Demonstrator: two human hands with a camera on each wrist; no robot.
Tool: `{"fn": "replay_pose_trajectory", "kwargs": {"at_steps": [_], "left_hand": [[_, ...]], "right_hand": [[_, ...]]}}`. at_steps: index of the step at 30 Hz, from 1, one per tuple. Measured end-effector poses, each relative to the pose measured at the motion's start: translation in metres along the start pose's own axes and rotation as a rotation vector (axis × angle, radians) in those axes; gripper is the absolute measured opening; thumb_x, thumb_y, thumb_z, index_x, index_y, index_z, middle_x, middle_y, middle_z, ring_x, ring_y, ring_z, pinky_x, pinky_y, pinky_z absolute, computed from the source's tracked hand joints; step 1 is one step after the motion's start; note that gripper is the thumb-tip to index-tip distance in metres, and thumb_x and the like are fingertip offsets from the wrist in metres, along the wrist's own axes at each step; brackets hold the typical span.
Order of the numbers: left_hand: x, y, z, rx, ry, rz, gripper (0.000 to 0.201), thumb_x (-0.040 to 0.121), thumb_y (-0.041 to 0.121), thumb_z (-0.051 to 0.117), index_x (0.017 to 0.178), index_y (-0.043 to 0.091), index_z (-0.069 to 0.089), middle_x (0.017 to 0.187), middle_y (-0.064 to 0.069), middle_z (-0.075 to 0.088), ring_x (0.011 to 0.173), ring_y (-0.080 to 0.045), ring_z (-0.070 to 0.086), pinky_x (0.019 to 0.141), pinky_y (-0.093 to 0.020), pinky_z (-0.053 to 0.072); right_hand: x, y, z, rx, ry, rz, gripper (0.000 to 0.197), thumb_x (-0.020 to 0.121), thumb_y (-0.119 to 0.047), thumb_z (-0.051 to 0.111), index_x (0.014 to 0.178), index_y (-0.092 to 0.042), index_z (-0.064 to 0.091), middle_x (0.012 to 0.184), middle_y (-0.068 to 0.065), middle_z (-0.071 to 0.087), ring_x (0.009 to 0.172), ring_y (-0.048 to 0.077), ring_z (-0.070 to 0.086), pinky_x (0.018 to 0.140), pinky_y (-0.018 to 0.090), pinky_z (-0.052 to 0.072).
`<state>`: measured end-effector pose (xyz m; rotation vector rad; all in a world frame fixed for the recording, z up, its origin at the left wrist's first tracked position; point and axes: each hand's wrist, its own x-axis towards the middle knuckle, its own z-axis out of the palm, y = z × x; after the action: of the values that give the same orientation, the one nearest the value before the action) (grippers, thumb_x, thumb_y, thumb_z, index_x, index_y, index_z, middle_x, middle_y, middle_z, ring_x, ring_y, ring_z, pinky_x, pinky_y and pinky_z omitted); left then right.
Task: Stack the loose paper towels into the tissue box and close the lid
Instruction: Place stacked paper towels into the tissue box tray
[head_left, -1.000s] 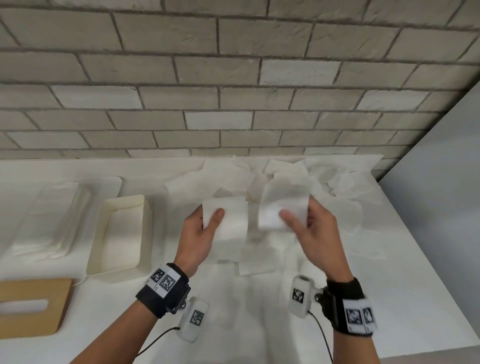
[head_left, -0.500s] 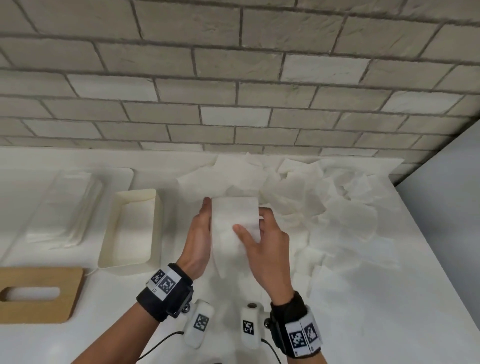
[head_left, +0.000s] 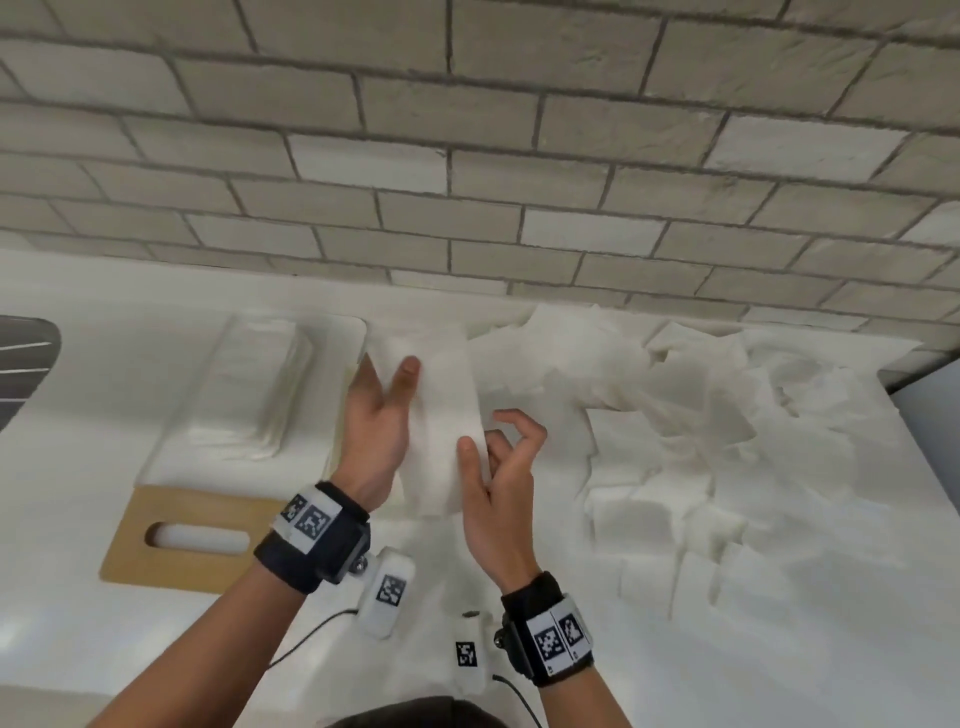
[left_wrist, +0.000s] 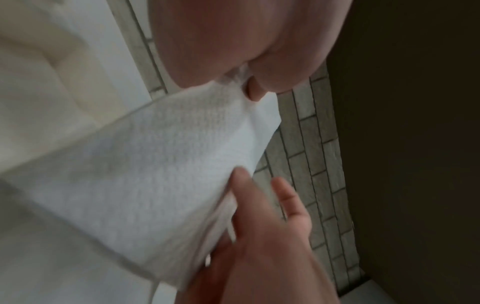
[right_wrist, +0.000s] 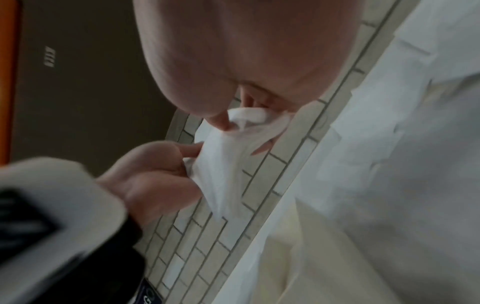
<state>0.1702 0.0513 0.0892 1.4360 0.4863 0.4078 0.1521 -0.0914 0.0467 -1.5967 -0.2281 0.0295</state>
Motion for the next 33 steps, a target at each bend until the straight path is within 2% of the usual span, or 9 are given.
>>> {"fn": "replay_pose_trajectory", "kwargs": {"at_steps": [2, 7, 11, 15, 21, 26, 28, 30, 33], "left_hand": [[0.029, -0.001, -0.028, 0.068, 0.026, 0.026, 0.035, 0.110, 0.034, 0.058, 0.140, 0.015, 0.059, 0.130, 0.000, 0.074, 0.123, -0.017, 0.070, 0.111, -0.050, 0.053], [0.090, -0.013, -0.089, 0.491, -0.147, 0.080, 0.051, 0.105, 0.029, 0.067, 0.148, 0.016, 0.043, 0.135, -0.001, 0.062, 0.123, -0.021, 0.061, 0.107, -0.042, 0.051], [0.108, -0.045, -0.125, 0.855, -0.194, 0.248, 0.049, 0.100, 0.011, 0.068, 0.145, 0.011, 0.049, 0.142, -0.010, 0.054, 0.130, -0.033, 0.054, 0.110, -0.044, 0.045], [0.103, -0.062, -0.126, 1.084, -0.569, 0.277, 0.030, 0.101, 0.019, 0.065, 0.131, 0.024, 0.058, 0.133, 0.001, 0.061, 0.126, -0.027, 0.059, 0.108, -0.045, 0.046], [0.090, -0.078, -0.101, 1.716, -0.933, 0.149, 0.089, 0.088, 0.051, 0.075, 0.161, 0.032, 0.028, 0.163, -0.001, 0.029, 0.154, -0.028, 0.029, 0.121, -0.074, 0.019], [0.081, -0.066, -0.097, 1.622, -0.755, 0.183, 0.075, 0.095, 0.045, 0.072, 0.159, 0.032, 0.036, 0.165, 0.002, 0.034, 0.160, -0.027, 0.020, 0.127, -0.069, 0.005], [0.062, -0.059, -0.088, 1.393, -0.562, 0.360, 0.057, 0.097, 0.036, 0.072, 0.149, 0.026, 0.051, 0.153, -0.002, 0.052, 0.149, -0.029, 0.041, 0.124, -0.057, 0.030], [0.037, -0.054, -0.071, 1.144, -0.413, 0.521, 0.040, 0.095, 0.027, 0.075, 0.133, 0.021, 0.064, 0.133, -0.003, 0.066, 0.128, -0.027, 0.059, 0.102, -0.045, 0.051], [-0.005, -0.056, -0.037, 0.931, -0.428, 0.534, 0.024, 0.098, 0.026, 0.073, 0.121, 0.021, 0.068, 0.118, 0.004, 0.071, 0.113, -0.017, 0.062, 0.094, -0.035, 0.054]], "right_hand": [[0.001, 0.002, 0.022, -0.103, -0.009, -0.018, 0.020, 0.111, -0.015, 0.057, 0.123, -0.029, 0.050, 0.084, -0.017, 0.061, 0.070, 0.008, 0.056, 0.069, 0.020, 0.043], [0.024, 0.027, 0.080, -0.415, -0.080, 0.064, 0.017, 0.107, -0.006, 0.056, 0.121, -0.014, 0.064, 0.109, -0.001, 0.072, 0.092, 0.010, 0.066, 0.079, 0.005, 0.042], [0.031, 0.046, 0.112, -0.704, -0.279, 0.317, 0.034, 0.103, 0.007, 0.049, 0.136, 0.001, 0.051, 0.130, 0.023, 0.061, 0.111, 0.038, 0.068, 0.096, 0.037, 0.057], [0.025, 0.049, 0.127, -0.897, -0.317, 0.375, 0.043, 0.104, 0.011, 0.046, 0.146, 0.007, 0.041, 0.138, 0.026, 0.058, 0.122, 0.041, 0.066, 0.100, 0.042, 0.054], [0.019, 0.030, 0.118, -0.918, -0.345, 0.282, 0.034, 0.108, -0.010, 0.052, 0.141, -0.006, 0.048, 0.130, 0.021, 0.062, 0.114, 0.042, 0.065, 0.091, 0.046, 0.052], [0.016, 0.011, 0.027, -0.853, -0.023, 0.065, 0.015, 0.103, -0.024, 0.059, 0.118, -0.020, 0.060, 0.105, 0.007, 0.075, 0.092, 0.030, 0.073, 0.078, 0.043, 0.060], [0.013, 0.022, -0.031, -0.825, 0.146, 0.020, 0.008, 0.101, -0.021, 0.063, 0.109, -0.021, 0.064, 0.098, 0.006, 0.076, 0.088, 0.030, 0.075, 0.076, 0.042, 0.062], [0.008, 0.039, -0.092, -0.866, 0.329, 0.042, 0.012, 0.100, -0.022, 0.068, 0.110, -0.015, 0.066, 0.101, 0.012, 0.073, 0.092, 0.036, 0.072, 0.078, 0.042, 0.058], [0.000, 0.075, -0.172, -0.995, 0.454, 0.350, 0.053, 0.094, -0.046, 0.076, 0.127, -0.007, 0.064, 0.123, 0.024, 0.065, 0.112, 0.048, 0.060, 0.096, 0.054, 0.051]]}}
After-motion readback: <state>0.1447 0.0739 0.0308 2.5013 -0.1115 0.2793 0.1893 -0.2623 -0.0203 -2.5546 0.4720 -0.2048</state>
